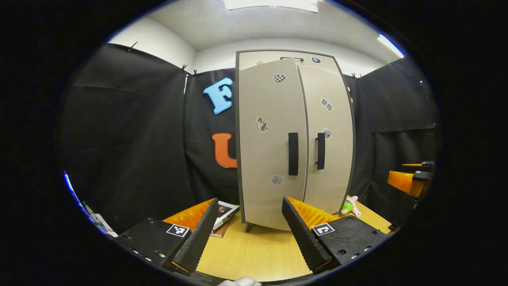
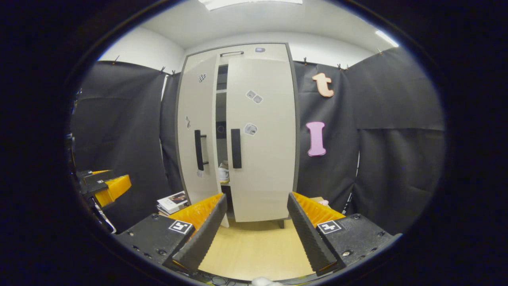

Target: Grab one shoe with the right hand and put it into the shoe cabinet, grab the other shoe with the left hand and put it into the shoe cabinet; then close the right door with the right hand and the left door with the left hand.

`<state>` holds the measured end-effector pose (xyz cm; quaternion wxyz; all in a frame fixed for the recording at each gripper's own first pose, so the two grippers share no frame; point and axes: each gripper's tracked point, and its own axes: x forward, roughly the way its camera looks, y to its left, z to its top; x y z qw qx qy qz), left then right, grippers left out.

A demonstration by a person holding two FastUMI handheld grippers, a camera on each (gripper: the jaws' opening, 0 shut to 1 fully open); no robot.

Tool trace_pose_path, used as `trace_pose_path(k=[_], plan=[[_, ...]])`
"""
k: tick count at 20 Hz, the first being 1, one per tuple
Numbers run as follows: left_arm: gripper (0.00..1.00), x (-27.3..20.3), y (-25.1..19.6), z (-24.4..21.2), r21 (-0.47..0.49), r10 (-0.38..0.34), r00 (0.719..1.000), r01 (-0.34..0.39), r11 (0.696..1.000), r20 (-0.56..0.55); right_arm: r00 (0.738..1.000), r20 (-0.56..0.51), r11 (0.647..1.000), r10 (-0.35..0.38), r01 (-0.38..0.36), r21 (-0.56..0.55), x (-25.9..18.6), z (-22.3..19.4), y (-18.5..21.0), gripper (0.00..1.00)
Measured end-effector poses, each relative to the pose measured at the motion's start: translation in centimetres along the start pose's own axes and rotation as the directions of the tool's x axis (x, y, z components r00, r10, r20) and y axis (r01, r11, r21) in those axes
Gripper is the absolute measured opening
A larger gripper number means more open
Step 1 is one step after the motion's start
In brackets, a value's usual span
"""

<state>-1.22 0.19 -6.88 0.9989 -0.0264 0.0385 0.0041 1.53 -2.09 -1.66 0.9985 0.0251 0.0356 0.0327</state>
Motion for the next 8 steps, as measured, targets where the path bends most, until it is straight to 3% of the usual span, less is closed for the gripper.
trace_pose_path(k=[8], plan=[[1.0, 0.2, -1.8, -0.4, 0.017, -0.034, 0.999, 0.034, 0.999, -0.022, 1.0, -0.009, 1.0, -0.024, 0.024, -0.005, -0.2, -0.6, -1.0, 0.99]])
